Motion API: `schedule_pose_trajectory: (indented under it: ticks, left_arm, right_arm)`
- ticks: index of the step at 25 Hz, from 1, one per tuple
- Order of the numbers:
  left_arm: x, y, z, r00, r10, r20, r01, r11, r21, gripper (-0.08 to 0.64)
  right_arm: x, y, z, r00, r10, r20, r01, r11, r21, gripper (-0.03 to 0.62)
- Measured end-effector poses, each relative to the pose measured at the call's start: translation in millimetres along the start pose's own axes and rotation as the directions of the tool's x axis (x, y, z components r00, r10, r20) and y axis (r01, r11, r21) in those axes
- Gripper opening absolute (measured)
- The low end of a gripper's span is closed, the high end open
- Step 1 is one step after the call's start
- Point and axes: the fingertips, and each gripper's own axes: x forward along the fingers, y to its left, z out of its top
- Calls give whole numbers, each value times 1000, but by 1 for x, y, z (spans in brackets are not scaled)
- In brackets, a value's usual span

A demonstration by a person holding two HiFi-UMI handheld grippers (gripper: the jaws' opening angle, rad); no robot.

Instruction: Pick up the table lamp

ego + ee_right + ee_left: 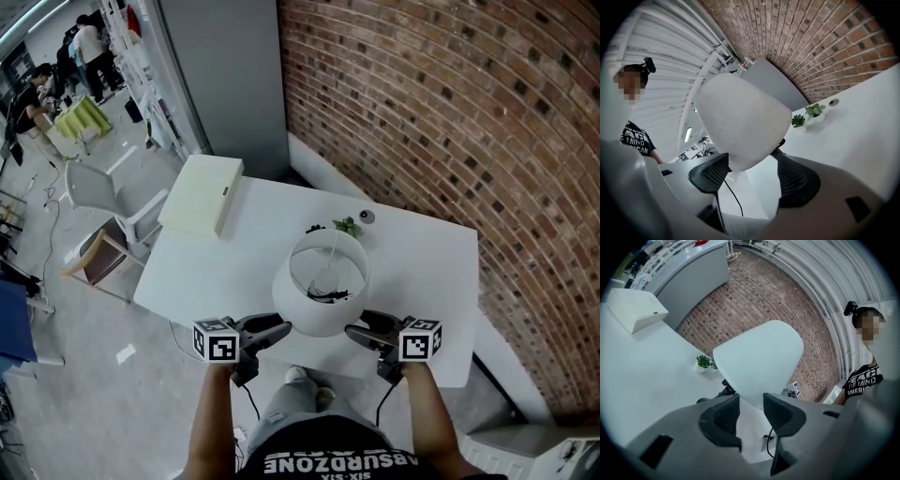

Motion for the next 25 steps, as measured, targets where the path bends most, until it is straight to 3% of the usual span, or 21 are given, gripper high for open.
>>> schedule_pose_trajectory:
  ticks: [9,14,17,25]
  left_arm:
    - [-9,7,2,999,37,-18,-36,999,17,160]
    - [-11,8,5,999,41,-1,-41,999,5,143]
    - [-14,12,10,999,32,32,-31,999,-40,143]
    - [-17,19,20,996,-2,88,13,993,-118,143]
  right_arm:
    - [-16,-6,36,980,76,185,-97,989,108,301]
    - [-10,-2,37,969,153,195,-194,959,209,301]
    - [-6,-1,35,957,202,209,-251,937,244,301]
    - [-3,-2,30,960,218,178,-259,932,254,279]
